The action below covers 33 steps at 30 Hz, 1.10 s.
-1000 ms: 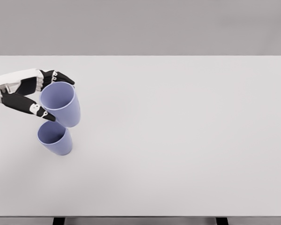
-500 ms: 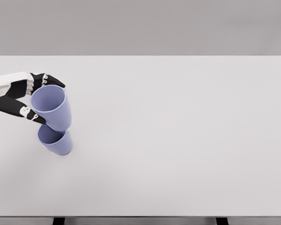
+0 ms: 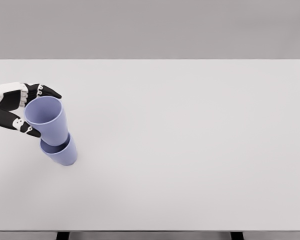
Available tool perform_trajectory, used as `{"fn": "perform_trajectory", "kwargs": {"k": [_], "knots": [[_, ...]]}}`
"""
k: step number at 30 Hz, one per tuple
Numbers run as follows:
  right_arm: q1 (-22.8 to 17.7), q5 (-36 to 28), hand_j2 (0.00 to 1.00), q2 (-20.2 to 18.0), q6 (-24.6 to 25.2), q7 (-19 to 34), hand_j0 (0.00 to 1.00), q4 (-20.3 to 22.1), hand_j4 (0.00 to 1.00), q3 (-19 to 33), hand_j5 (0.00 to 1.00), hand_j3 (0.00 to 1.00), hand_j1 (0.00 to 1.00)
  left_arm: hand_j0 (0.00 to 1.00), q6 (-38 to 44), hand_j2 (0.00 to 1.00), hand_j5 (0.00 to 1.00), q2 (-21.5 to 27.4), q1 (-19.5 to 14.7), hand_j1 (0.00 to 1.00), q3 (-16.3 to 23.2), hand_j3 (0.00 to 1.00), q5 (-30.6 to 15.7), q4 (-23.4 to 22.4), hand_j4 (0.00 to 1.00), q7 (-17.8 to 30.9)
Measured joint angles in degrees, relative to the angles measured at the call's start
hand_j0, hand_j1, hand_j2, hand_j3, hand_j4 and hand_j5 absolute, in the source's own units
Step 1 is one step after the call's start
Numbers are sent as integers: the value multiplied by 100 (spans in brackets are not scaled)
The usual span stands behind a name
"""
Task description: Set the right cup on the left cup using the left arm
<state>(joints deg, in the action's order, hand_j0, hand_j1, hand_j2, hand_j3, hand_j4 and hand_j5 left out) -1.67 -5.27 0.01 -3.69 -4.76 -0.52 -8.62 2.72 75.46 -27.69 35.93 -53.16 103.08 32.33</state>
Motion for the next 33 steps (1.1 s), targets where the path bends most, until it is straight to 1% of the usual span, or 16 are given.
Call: {"fn": "perform_trajectory", "kwargs": {"k": [7,17,27,29,30,33], "knots": [[0,0,100,0,1,0,100,0,100,0,100,100,100,69,0,69,69,16,53,69,1,69,-26,-13,69,-4],[0,0,100,0,1,0,100,0,100,0,100,100,100,69,9,69,69,-38,220,69,1,69,-23,-95,69,-7],[0,0,100,0,-1,-1,100,0,100,0,100,100,100,69,9,69,69,-51,290,69,1,69,-11,-217,69,-7],[0,0,100,0,0,0,100,0,100,0,100,100,100,71,9,71,71,-58,290,71,1,71,-4,-223,71,-7],[0,0,100,0,-1,0,100,0,100,0,100,100,100,75,7,75,75,-61,299,75,1,75,2,-224,75,-7],[0,0,100,0,0,1,100,0,100,0,100,100,100,81,-1,81,81,-63,325,81,1,81,21,-227,81,-10]]}}
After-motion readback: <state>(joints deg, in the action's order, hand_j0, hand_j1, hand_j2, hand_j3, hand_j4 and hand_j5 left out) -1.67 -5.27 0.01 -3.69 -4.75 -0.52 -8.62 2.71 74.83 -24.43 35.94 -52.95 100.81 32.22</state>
